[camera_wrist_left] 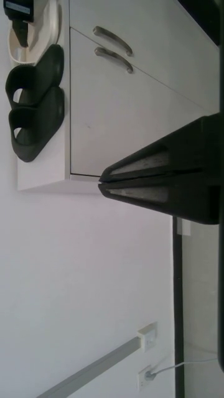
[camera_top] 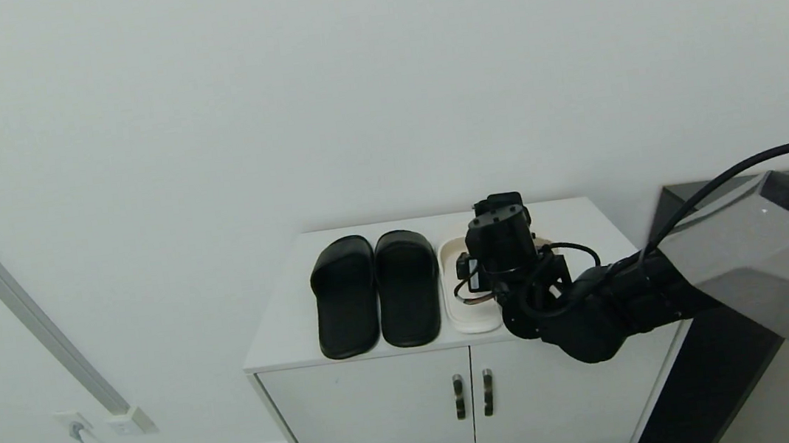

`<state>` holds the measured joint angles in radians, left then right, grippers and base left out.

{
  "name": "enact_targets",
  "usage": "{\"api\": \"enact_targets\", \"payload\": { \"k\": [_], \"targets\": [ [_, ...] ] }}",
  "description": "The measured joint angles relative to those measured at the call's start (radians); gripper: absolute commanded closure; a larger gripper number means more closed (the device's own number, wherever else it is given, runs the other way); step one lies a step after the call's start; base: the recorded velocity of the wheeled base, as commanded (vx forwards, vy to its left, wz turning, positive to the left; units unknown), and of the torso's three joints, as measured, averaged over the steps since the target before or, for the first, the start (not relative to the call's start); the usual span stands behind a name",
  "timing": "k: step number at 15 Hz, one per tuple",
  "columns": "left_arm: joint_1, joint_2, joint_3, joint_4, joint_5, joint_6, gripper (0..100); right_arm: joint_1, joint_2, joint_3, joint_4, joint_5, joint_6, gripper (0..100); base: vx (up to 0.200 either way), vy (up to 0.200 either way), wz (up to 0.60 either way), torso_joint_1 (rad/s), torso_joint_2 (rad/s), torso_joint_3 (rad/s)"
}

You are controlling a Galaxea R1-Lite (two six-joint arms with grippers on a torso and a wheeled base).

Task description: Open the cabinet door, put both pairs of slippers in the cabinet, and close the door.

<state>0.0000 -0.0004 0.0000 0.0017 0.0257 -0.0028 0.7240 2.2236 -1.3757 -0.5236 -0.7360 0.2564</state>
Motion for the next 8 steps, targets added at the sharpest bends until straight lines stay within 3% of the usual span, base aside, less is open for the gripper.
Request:
{"api": "enact_targets", "payload": {
  "k": [8],
  "targets": [
    [0.0,0.0,0.0,0.0,0.0,0.0,100,-0.027,0.062,-0.077,0.0,-0.002,-0.025,0,0.0,0.0,0.0,0.0,0.0,0.0]
  ]
}}
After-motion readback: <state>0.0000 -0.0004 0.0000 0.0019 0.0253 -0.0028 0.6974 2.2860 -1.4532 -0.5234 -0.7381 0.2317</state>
